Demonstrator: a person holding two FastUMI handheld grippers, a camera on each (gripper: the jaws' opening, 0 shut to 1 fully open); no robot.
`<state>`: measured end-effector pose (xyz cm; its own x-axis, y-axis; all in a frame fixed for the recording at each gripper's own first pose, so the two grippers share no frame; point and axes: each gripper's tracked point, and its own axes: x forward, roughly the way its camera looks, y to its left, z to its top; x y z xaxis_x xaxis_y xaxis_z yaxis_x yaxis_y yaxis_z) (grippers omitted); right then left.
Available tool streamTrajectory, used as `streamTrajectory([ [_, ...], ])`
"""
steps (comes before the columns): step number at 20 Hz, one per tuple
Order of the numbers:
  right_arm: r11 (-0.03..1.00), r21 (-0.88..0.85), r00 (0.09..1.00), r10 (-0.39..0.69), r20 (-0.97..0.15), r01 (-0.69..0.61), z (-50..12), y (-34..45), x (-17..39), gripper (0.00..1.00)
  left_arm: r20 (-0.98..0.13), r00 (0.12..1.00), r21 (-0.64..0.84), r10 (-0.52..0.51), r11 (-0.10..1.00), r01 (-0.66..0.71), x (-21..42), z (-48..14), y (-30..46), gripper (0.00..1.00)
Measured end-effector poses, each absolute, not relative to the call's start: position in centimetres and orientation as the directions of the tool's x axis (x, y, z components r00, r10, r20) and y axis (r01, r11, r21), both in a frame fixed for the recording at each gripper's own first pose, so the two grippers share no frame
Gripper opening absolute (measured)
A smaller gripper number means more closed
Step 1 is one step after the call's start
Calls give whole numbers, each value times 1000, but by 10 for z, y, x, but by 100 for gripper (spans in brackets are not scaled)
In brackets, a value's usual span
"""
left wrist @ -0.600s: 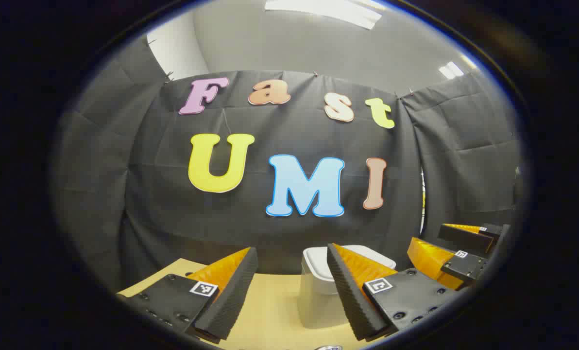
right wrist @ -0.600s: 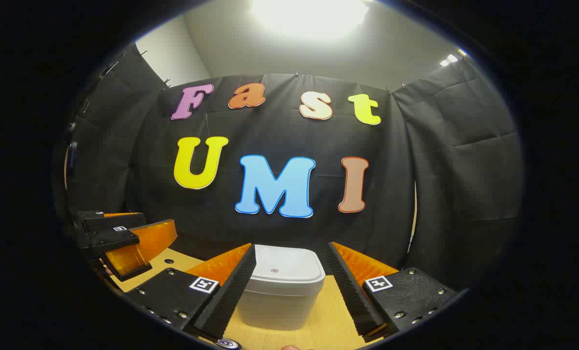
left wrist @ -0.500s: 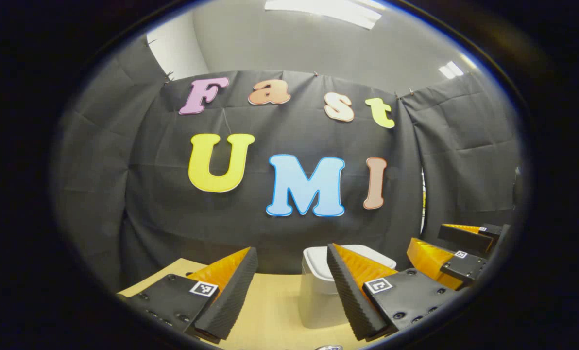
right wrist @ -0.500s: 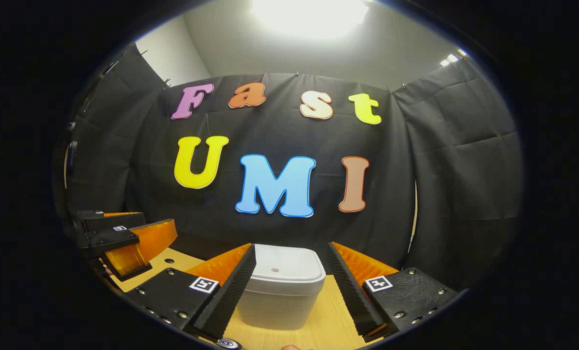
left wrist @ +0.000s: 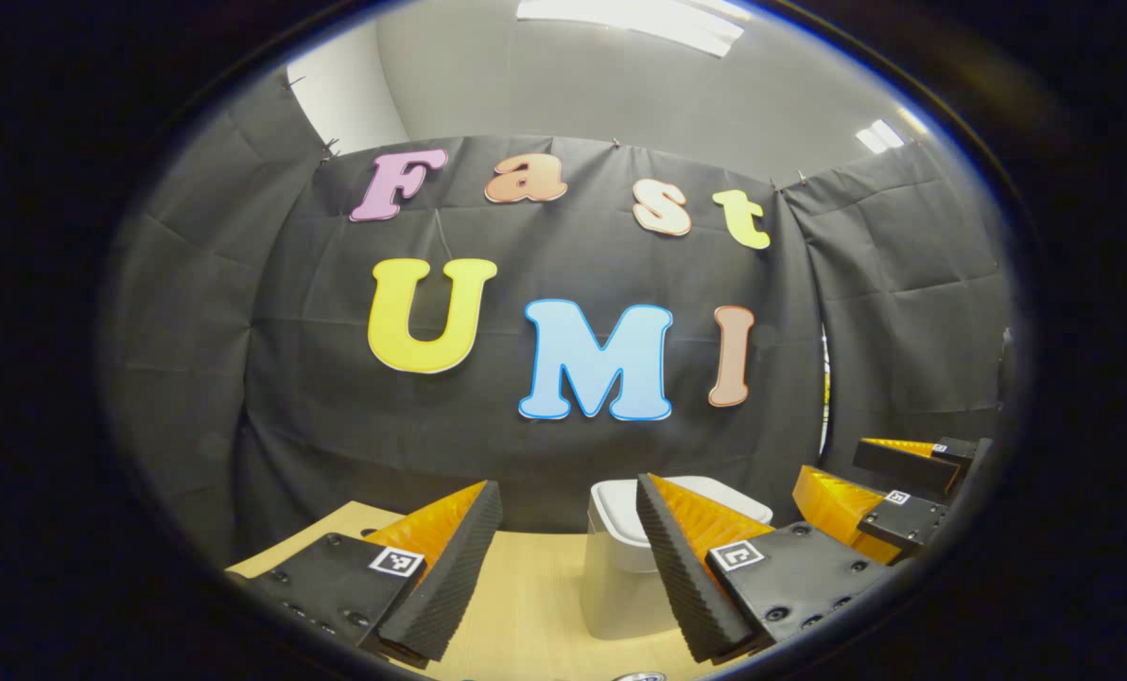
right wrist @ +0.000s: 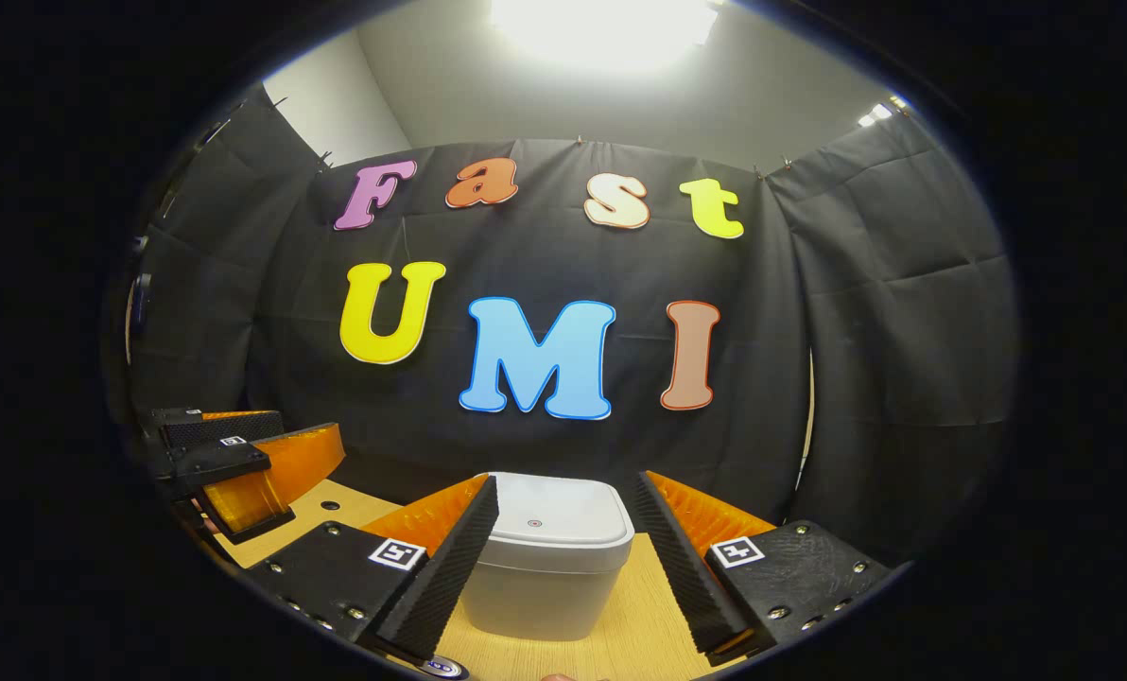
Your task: Press the lid of the desktop garbage bin to open it, pick up the crumpled paper on the desktop and throw it into the bin, then pick up the pop can on the desktop and drop it into the bin, and finally close the garbage bin lid.
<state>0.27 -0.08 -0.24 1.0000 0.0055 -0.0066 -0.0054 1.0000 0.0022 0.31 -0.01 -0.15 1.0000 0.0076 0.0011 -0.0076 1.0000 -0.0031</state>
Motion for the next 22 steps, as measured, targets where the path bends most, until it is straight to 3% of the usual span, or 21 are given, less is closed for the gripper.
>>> streamTrajectory([
  [11, 999, 23, 999, 31, -21, -30, -8, 0, 11, 94, -13, 1000, 6, 26, 1000, -26, 9, -6, 4, 96],
  [14, 1000, 30, 999, 12, -36, -11, -10, -2, 17, 70, -18, 999, 15, 29, 999, -28, 9, -6, 3, 96],
  [15, 1000, 27, 999, -4, -41, 5, -12, -5, 19, 67, -18, 999, 17, 29, 999, -28, 9, -6, 4, 96],
  [16, 1000, 26, 999, -13, -44, 14, -13, -7, 20, 44, -19, 999, 18, 29, 999, -29, 10, -6, 5, 96],
  [18, 1000, 29, 999, 8, -49, -7, -16, 1, 24, 30, -23, 999, 18, 34, 999, -34, 11, -9, 7, 96],
  [19, 999, 17, 998, -26, -59, 27, -18, -3, 29, 31, -28, 999, 14, 35, 999, -35, 12, -10, 7, 96],
  [20, 1000, 17, 998, -2, -56, 3, -22, -1, 20, 3, -31, 999, 11, 39, 999, -38, 12, -12, 8, 96],
  [22, 1000, -1, 998, 14, -63, -14, -25, 6, 28, 1, -27, 998, 5, 52, 999, -52, 11, -11, 12, 96],
])
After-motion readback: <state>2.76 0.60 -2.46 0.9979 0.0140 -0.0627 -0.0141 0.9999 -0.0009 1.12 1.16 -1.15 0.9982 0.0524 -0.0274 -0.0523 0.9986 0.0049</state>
